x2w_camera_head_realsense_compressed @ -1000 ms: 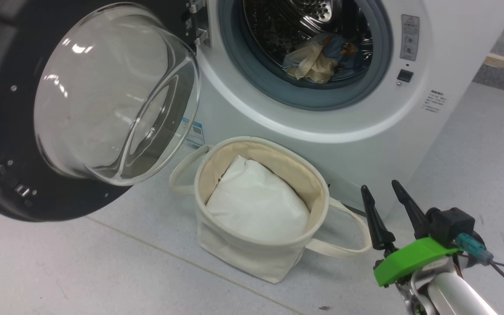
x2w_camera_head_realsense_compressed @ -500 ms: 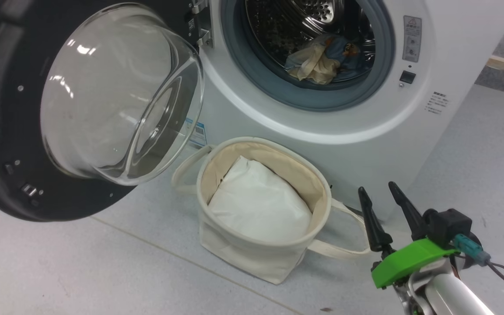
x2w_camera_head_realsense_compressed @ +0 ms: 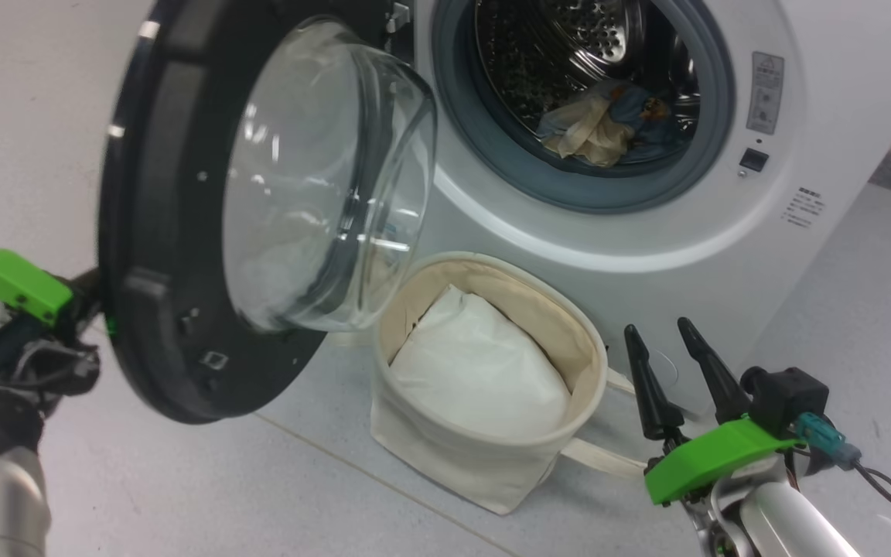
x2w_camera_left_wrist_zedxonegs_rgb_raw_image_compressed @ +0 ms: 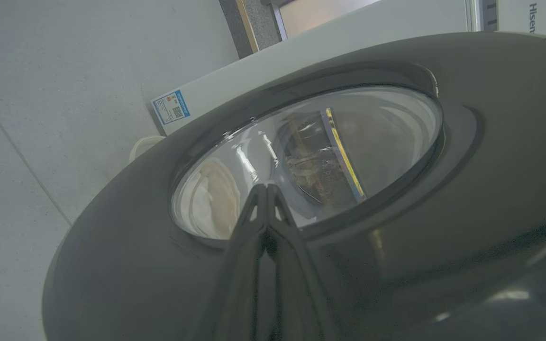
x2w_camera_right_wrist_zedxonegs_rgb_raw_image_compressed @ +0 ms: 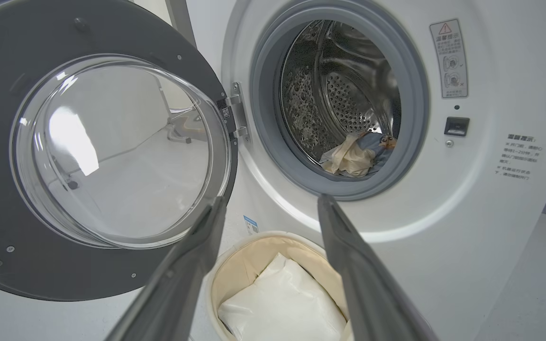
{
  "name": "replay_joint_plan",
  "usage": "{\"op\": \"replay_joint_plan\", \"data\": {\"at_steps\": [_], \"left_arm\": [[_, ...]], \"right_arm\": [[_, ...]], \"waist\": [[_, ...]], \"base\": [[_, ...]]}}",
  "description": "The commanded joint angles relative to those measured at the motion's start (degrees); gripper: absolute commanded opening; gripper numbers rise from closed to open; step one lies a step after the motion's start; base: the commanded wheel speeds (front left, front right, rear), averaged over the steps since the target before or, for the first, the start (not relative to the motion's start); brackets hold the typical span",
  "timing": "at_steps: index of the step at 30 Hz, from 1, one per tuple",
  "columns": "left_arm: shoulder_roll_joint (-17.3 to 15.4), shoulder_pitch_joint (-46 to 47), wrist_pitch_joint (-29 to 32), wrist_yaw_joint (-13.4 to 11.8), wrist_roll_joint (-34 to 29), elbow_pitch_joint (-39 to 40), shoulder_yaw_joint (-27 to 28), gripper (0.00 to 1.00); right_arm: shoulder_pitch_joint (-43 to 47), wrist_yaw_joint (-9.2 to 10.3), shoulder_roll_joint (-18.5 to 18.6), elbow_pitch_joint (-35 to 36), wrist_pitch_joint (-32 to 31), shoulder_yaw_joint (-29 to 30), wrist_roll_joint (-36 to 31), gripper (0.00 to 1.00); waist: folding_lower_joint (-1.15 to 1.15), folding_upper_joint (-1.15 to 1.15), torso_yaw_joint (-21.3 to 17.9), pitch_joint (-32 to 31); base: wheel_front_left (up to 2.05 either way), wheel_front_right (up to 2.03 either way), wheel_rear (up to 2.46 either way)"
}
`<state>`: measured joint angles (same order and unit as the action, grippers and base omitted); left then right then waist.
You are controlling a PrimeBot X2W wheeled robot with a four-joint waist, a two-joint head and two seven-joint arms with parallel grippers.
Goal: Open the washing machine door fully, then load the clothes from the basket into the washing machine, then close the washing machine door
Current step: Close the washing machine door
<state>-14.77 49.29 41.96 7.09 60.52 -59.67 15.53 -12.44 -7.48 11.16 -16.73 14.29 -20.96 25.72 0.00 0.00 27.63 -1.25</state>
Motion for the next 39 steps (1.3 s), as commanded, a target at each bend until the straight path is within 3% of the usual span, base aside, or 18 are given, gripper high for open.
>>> {"op": "replay_joint_plan", "data": {"at_steps": [1, 7, 14, 19, 24, 30, 39], "left_arm": [[-2.15, 0.35, 1.52, 0.36, 0.80, 3.97, 0.54, 0.00], [2.84, -5.34, 7.77, -0.45, 1.08, 14.72, -2.70, 0.00], [7.48, -13.13, 13.78, -5.17, 0.73, 29.02, -6.21, 0.00], [9.31, -18.75, 15.78, -9.25, 0.80, 39.57, -7.45, 0.00], [10.23, -21.70, 15.25, -11.26, 1.23, 44.85, -7.56, 0.00], [10.77, -22.71, 13.38, -11.62, 1.93, 46.70, -7.06, 0.00], [9.77, -19.77, 5.89, -8.68, 0.31, 43.65, -4.50, 0.00]], "right_arm": [[-0.28, -0.01, 0.00, 1.93, 0.71, -0.09, -0.22, 1.00], [0.80, -0.01, -1.07, 2.02, 0.71, 0.76, -0.21, 1.00], [1.78, -0.01, -1.98, 2.72, 0.71, 1.33, -0.52, 1.00], [2.14, -0.01, -2.69, 2.81, 0.71, 1.83, -0.66, 1.00], [1.94, -0.01, -2.59, 2.89, 0.71, 1.84, -0.91, 1.00], [1.88, -0.01, -1.66, 2.89, 0.71, 2.44, -1.28, 1.00], [0.48, -0.01, -1.38, 3.48, 0.71, 2.80, -1.87, 1.00]], "waist": [[0.00, 0.00, 0.22, -0.22], [0.00, 0.00, 0.32, -1.20], [0.00, 0.00, -2.51, -2.24], [0.00, 0.00, -7.01, -2.42], [0.00, 0.00, -13.23, -2.16], [0.00, 0.00, -21.45, -1.43], [0.00, 0.00, -33.02, 1.39]], "base": [[0.00, 0.00, 0.00], [0.00, 0.00, 0.00], [0.00, 0.00, 0.00], [0.00, 0.00, 0.00], [0.00, 0.00, 0.00], [0.00, 0.00, 0.00], [0.00, 0.00, 0.00]]}}
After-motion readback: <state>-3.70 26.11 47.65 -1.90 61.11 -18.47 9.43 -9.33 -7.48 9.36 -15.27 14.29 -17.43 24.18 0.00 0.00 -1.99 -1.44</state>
